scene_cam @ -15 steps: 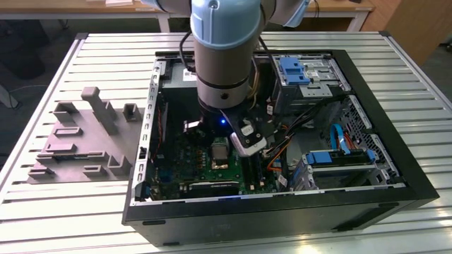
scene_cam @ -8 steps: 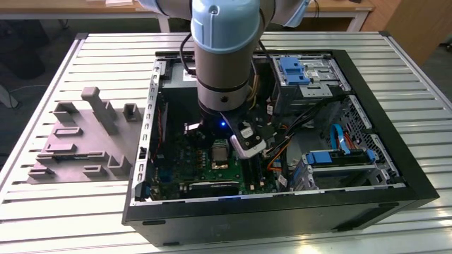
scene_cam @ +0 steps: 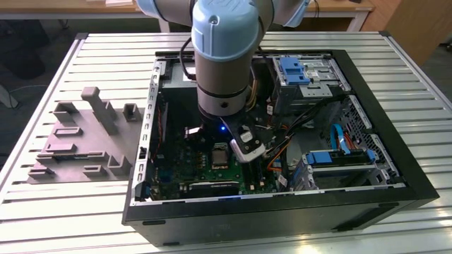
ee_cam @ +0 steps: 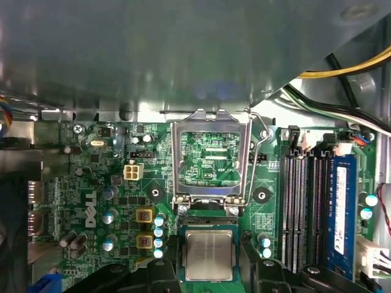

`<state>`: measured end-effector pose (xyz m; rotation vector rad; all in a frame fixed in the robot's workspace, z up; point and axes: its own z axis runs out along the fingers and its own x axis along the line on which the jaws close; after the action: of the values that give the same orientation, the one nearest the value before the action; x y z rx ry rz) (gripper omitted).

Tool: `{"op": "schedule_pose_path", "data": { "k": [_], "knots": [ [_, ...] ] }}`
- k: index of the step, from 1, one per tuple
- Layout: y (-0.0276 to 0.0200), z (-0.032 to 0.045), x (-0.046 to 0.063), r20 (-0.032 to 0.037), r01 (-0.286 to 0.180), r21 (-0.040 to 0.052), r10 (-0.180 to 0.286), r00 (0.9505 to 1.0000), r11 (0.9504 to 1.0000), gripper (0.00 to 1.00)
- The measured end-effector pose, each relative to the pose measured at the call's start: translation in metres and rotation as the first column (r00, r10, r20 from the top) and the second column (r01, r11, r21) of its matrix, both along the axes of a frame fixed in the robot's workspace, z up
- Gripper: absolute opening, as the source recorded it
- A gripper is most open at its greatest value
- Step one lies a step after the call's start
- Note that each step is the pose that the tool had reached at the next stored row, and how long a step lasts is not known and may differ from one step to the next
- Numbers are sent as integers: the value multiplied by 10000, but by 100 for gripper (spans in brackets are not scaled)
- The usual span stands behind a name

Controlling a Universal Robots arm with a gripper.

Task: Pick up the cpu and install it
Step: 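Place the cpu into insertion slot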

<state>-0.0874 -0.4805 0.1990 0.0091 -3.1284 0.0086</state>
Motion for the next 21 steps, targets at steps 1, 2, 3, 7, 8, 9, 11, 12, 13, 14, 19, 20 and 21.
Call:
{"op": "schedule_pose_path", "data": {
  "k": [1, 2, 3, 7, 8, 9, 11, 12, 13, 14, 19, 20, 21],
  "knots": [
    [-1, -4, -5, 0, -2, 0, 2, 10000, 10000, 47],
    [-1, -8, -8, 0, -2, 3, 2, 10000, 10000, 47],
    [0, -15, -8, 1, -2, 5, 2, 10000, 10000, 47],
    [0, -43, -9, 0, 1, 5, -1, 10000, 10000, 47],
    [0, -49, -9, 0, 1, 4, -1, 10000, 10000, 47],
    [0, -56, -10, 0, 2, 4, -2, 10000, 10000, 47],
    [-2, -71, -10, 0, 2, 4, -2, 10000, 10000, 47],
    [-5, -77, -11, -1, 3, 3, -3, 10000, 10000, 47],
    [-7, -84, -12, 0, 3, 5, -3, 10000, 10000, 47],
    [-9, -93, -12, -1, 3, 5, -3, 10000, 10000, 47],
    [-10, -114, -14, -9, 2, 0, -2, 10000, 10000, 47],
    [-9, -116, -13, -8, 2, 2, -2, 10000, 10000, 47],
    [-9, -116, -13, -7, 2, 4, -2, 10000, 10000, 47]
  ]
}}
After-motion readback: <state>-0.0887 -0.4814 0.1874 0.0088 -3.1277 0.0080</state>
